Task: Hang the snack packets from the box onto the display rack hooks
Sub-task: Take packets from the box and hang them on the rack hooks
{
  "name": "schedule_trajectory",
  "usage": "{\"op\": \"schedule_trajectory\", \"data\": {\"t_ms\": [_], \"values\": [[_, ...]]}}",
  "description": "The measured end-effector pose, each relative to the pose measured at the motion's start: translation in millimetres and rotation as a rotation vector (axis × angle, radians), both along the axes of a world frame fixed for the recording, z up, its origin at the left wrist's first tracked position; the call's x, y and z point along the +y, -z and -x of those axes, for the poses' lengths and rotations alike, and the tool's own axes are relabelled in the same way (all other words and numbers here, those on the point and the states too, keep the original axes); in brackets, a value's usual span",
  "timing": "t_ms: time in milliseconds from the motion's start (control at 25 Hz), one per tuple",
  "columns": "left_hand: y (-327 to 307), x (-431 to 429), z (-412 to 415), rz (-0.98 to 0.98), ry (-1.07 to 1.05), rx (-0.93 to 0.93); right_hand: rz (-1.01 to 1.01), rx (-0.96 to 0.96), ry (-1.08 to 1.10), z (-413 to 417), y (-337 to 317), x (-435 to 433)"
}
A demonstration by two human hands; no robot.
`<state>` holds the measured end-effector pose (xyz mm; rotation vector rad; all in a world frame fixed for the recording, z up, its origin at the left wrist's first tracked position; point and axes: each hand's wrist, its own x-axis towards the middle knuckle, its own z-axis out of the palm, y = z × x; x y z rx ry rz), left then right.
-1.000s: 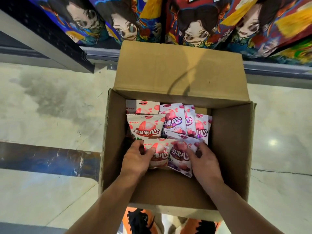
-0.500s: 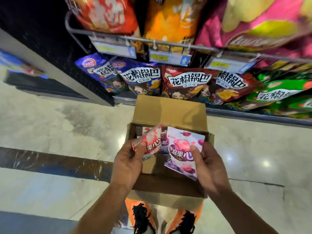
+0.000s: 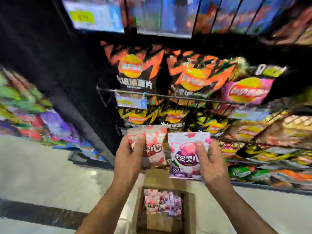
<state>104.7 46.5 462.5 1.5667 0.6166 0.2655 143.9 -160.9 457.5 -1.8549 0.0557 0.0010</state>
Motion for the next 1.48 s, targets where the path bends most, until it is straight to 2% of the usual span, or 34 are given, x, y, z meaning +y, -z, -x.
{"op": "schedule_trajectory", "data": {"t_ms": [160, 320, 560, 680, 1000, 1480], "values": [[-137, 2, -6, -0.153, 0.006, -0.184, -0.032, -0.184, 0.013, -3, -132, -2], [-266, 4, -2, -0.207, -0.009, -0.338, -0.086, -0.367, 0.016, -3, -253, -2], [-395, 12, 9, -0.205, -0.034, -0.464, -0.085, -0.637, 0.009, 0, -388, 4], [-444, 20, 14, -0.234, -0.061, -0.517, -0.123, -0.701, -0.035, 3, -436, 13], [-500, 44, 25, -0.235, -0.177, -0.540, -0.219, -0.749, -0.156, 1, -494, 44], [-483, 103, 102, -0.268, -0.484, -0.380, -0.313, -0.607, -0.487, 13, -487, 136]]}}
